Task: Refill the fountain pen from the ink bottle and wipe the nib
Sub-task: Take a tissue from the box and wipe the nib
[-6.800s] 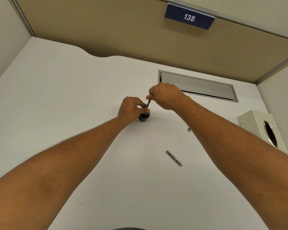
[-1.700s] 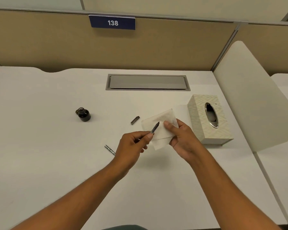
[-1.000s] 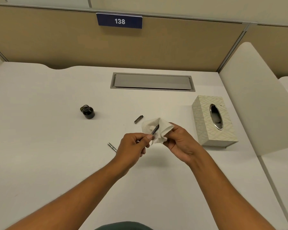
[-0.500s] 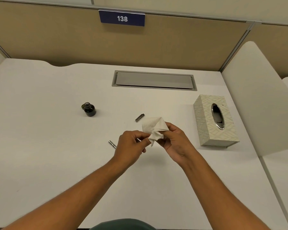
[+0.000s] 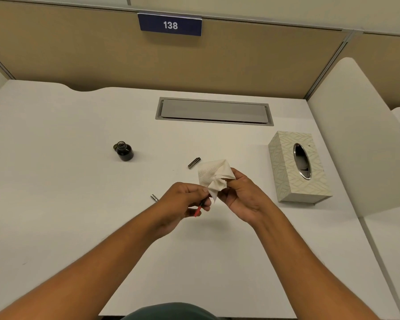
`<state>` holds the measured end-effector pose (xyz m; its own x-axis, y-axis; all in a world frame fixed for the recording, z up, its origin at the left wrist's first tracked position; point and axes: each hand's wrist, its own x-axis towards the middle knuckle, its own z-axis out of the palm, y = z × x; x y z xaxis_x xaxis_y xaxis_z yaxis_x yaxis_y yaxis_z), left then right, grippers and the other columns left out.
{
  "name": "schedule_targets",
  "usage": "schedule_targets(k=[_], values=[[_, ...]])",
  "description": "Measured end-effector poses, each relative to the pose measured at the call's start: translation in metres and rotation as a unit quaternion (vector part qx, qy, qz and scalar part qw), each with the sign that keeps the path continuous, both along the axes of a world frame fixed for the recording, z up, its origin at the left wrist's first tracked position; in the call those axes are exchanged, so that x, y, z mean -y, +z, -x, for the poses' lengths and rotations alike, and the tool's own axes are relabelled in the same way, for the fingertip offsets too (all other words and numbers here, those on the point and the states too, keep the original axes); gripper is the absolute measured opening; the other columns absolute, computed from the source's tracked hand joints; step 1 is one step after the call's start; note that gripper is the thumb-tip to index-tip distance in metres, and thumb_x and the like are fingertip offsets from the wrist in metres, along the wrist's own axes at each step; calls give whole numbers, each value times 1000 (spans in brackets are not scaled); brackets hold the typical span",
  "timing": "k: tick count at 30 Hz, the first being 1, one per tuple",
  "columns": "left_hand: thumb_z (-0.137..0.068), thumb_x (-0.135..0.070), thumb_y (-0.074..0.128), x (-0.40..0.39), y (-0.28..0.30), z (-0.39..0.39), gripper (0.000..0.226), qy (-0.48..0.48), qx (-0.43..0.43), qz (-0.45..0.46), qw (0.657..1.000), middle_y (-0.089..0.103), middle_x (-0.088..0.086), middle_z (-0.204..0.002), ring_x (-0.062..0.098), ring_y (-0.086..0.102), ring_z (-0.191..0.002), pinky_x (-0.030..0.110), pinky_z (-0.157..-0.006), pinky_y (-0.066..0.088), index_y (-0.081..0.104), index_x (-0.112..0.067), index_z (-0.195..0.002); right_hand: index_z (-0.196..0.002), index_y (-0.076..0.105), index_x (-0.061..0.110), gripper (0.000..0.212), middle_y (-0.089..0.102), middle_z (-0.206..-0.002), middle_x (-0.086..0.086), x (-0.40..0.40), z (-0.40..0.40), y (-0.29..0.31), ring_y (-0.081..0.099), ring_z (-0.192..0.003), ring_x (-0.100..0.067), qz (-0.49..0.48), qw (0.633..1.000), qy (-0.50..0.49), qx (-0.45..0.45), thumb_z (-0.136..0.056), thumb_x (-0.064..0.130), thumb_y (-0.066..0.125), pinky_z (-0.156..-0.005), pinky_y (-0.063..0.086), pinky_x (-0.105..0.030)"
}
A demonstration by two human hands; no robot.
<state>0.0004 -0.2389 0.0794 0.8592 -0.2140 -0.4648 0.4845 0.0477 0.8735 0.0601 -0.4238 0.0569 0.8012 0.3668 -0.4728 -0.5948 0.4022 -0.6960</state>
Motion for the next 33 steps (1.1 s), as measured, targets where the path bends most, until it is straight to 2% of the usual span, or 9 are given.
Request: schedule_targets(k=[4, 8, 10, 14, 17, 19, 25, 29, 33], values=[[-95, -10, 73, 2, -2, -1, 25, 50, 68, -113, 990, 76, 2, -70, 7, 68, -65, 17, -61, 52, 82, -20, -75, -106, 73, 4, 29, 75, -100, -13, -4, 1, 4, 73, -83, -21, 37, 999, -23, 3, -96, -15, 53, -84, 63, -32], [-85, -16, 85, 6, -3, -1, 4, 87, 174, -264, 945, 77, -6, -71, -3, 63, -56, 9, -56, 46, 85, -20, -84, -109, 73, 0, 28, 76, -101, -17, -7, 2, 5, 74, -85, -25, 61, 997, -52, 0, -94, -16, 56, -76, 64, -29], [-87, -18, 83, 7, -2, -2, 5, 86, 169, -253, 949, 77, -11, -69, -3, 64, -58, 11, -57, 46, 85, -20, -83, -114, 71, -3, 30, 76, -103, -17, -7, 1, 4, 74, -85, -25, 58, 996, -66, -1, -93, -18, 56, -75, 64, -30], [-98, -22, 72, 1, 0, -6, 20, 50, 25, -80, 995, 76, -2, -72, 9, 69, -67, 25, -66, 52, 84, -13, -84, -110, 72, 0, 32, 78, -97, -13, -6, -1, 4, 77, -80, -21, 22, 997, -68, 2, -93, -20, 53, -71, 63, -28], [-101, -28, 70, -3, 0, -7, 24, 32, -50, 25, 998, 72, 1, -76, 13, 69, -72, 27, -68, 54, 85, -12, -91, -103, 74, 4, 34, 79, -94, -11, -6, -2, 2, 77, -78, -19, 4, 998, -66, 1, -93, -20, 52, -72, 63, -27], [-100, -29, 69, -4, -2, -6, 24, 28, -58, 41, 997, 69, 0, -76, 13, 67, -72, 26, -67, 52, 85, -12, -96, -102, 76, 6, 36, 79, -94, -10, -6, -2, -1, 76, -78, -19, -14, 997, -76, -7, -95, -18, 50, -73, 64, -28], [-94, -30, 78, -3, 0, -5, 13, 72, 26, -79, 994, 74, -11, -74, 7, 64, -71, 15, -63, 49, 86, -21, -99, -127, 65, 6, 40, 76, -112, -15, 3, -4, -9, 77, -92, -24, -52, 982, -171, -58, -96, -17, 53, -71, 64, -31], [-86, -34, 87, -6, 1, -7, 11, 119, 107, -226, 961, 68, -13, -67, -3, 55, -58, 7, -48, 40, 85, -28, -95, -127, 62, 10, 44, 74, -122, -17, 8, 2, -9, 76, -101, -26, 47, 990, -128, 25, -94, -18, 57, -78, 63, -31], [-82, -27, 90, -9, 5, -10, 14, 109, 163, -269, 943, 74, -4, -81, -3, 60, -64, 9, -59, 44, 86, -26, -96, -127, 69, 13, 40, 75, -125, -13, 7, 8, -4, 73, -114, -29, 67, 991, -42, 106, -97, -10, 58, -89, 61, -32]])
